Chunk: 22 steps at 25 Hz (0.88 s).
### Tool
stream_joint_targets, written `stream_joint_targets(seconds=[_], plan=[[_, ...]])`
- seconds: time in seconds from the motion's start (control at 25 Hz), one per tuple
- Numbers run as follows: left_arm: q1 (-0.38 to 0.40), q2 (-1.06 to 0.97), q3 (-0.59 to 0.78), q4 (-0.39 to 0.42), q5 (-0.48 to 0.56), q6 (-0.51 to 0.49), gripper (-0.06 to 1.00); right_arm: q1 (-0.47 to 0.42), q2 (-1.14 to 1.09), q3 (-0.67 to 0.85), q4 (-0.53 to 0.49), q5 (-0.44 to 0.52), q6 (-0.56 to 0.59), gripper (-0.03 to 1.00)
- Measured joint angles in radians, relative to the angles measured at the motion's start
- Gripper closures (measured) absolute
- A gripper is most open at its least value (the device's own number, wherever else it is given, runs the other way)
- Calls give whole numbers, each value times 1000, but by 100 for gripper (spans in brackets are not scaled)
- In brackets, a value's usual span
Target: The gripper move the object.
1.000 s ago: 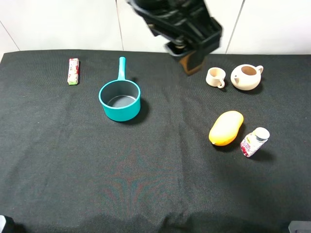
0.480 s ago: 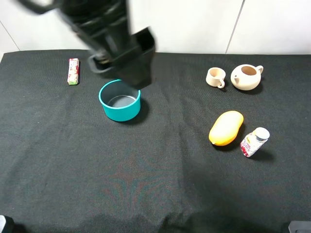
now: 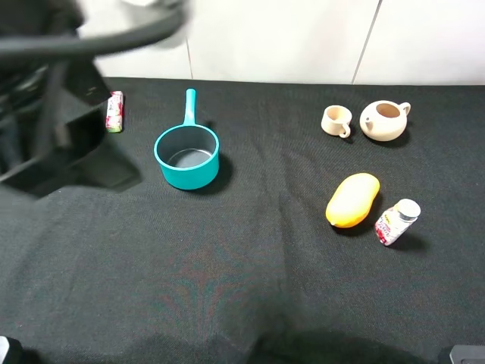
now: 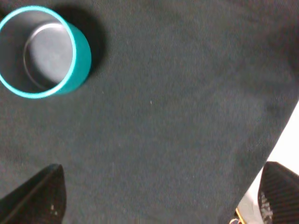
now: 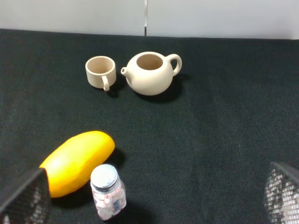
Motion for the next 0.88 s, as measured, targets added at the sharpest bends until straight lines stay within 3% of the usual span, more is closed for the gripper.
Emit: stream_joint_targets(seconds=[0.28, 0.72, 0.88], plan=[[0, -126, 56, 0, 1, 75, 7, 0, 0, 0, 0, 0, 0, 27], [4, -328, 169, 15, 1, 80, 6, 0, 0, 0, 0, 0, 0, 27], [63, -427, 255, 22, -38, 76, 6, 0, 0, 0, 0, 0, 0, 27]])
